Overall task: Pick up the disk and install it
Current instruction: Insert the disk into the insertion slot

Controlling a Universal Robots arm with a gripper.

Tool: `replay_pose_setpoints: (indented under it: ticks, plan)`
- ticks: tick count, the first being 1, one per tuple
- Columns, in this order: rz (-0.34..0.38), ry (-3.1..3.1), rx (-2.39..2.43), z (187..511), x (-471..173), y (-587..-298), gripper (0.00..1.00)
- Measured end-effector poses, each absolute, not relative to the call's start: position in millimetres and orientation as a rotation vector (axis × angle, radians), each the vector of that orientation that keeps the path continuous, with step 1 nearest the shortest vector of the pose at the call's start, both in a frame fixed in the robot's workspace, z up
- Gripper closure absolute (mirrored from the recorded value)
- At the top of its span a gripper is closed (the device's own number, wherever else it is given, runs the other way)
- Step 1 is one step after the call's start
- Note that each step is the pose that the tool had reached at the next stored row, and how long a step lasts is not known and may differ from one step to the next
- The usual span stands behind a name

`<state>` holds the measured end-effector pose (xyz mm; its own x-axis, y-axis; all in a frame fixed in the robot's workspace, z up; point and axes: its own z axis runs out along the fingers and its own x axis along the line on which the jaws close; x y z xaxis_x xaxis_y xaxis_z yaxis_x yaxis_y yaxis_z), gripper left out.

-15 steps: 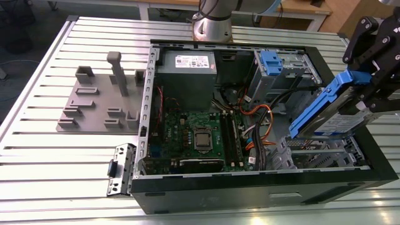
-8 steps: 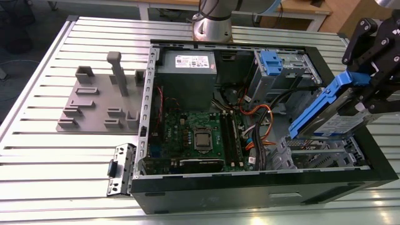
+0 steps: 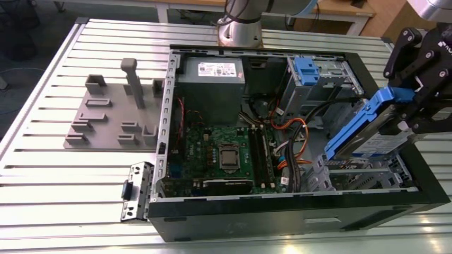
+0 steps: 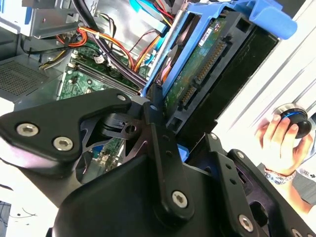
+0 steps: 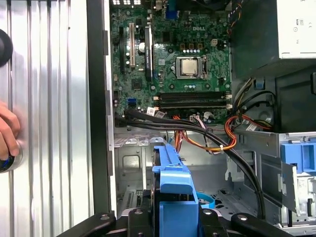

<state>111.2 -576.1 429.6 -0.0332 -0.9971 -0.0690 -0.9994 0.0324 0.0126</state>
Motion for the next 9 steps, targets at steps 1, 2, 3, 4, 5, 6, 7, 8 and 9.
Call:
replay_pose_setpoints:
  ticks: [1, 2, 3, 4, 5, 6, 7, 8, 9]
  plan:
    - [0.089, 2.227, -2.156, 428.4, 111.4, -576.6, 0.64]
    - [0.089, 2.226, -2.157, 427.3, 112.0, -576.8, 0.64]
    - [0.09, 2.224, -2.16, 426.3, 113.0, -576.9, 0.64]
    - [0.09, 2.222, -2.164, 425.2, 114.0, -576.9, 0.64]
    - [0.088, 2.214, -2.176, 422.7, 116.3, -577.0, 0.64]
    - [0.087, 2.213, -2.178, 422.1, 116.4, -577.3, 0.64]
    - [0.086, 2.213, -2.179, 421.9, 116.4, -577.8, 0.64]
    - [0.084, 2.214, -2.181, 421.7, 116.4, -578.3, 0.64]
    - [0.084, 2.213, -2.182, 421.5, 116.4, -578.9, 0.64]
